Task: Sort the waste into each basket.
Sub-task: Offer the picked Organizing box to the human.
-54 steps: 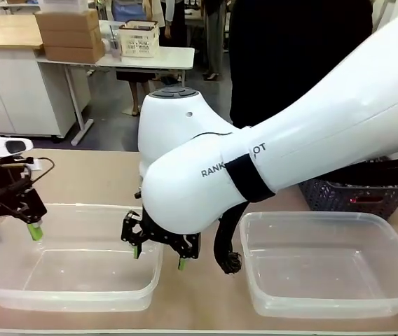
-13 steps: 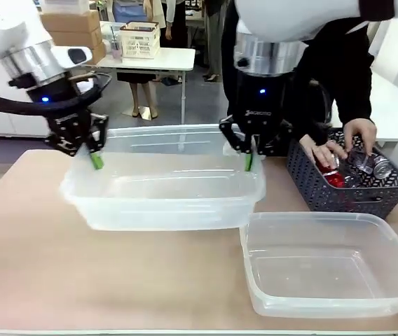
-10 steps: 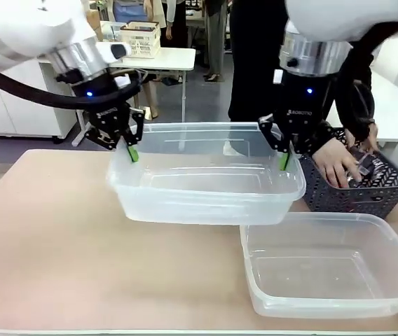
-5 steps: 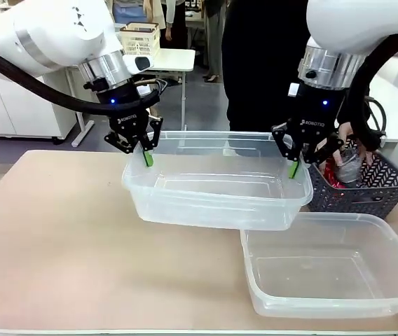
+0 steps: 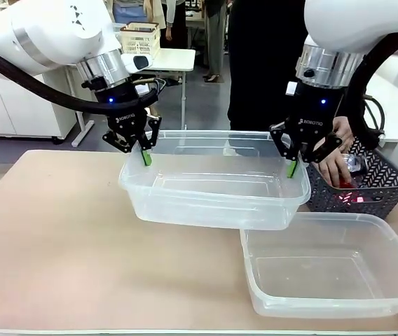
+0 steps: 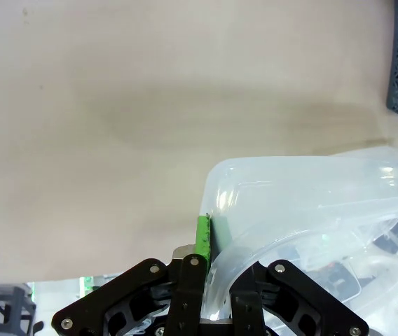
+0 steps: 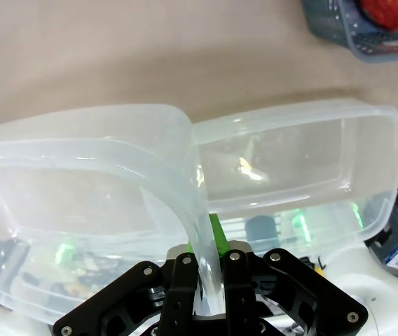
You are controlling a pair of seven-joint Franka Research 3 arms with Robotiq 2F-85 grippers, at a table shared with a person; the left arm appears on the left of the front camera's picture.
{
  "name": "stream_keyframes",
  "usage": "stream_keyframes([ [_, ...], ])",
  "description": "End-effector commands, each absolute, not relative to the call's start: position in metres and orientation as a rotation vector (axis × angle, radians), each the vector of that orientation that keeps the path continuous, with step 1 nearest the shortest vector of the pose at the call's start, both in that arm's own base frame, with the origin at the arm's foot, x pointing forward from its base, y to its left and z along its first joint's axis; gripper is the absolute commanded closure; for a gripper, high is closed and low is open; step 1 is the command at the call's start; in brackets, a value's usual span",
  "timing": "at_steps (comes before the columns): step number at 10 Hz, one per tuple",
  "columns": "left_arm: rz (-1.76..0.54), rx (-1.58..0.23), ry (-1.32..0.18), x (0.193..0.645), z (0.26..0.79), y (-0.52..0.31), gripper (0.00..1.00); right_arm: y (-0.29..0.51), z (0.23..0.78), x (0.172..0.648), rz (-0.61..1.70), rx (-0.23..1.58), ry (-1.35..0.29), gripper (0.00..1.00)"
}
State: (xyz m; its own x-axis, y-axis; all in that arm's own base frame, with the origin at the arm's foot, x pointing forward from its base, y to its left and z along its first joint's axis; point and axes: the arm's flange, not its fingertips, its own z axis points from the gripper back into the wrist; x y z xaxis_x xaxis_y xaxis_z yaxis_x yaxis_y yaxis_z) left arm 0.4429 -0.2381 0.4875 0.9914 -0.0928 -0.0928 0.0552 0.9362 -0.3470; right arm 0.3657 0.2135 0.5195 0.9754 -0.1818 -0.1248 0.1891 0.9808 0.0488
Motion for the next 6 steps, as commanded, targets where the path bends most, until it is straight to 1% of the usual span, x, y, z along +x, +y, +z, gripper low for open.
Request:
stream_keyframes([
  [1, -0.051, -0.375, 0.096, 0.4407, 0.4956, -0.2339, 0.95, 0.2136, 0.5183, 0.3657, -0.180, 0.052, 0.134, 0.96],
  [6, -0.051, -0.375, 0.096, 0.4407, 0.4956, -0.2339, 0.95, 0.2136, 0.5183, 0.3657, -0.180, 0.052, 0.134, 0.96],
])
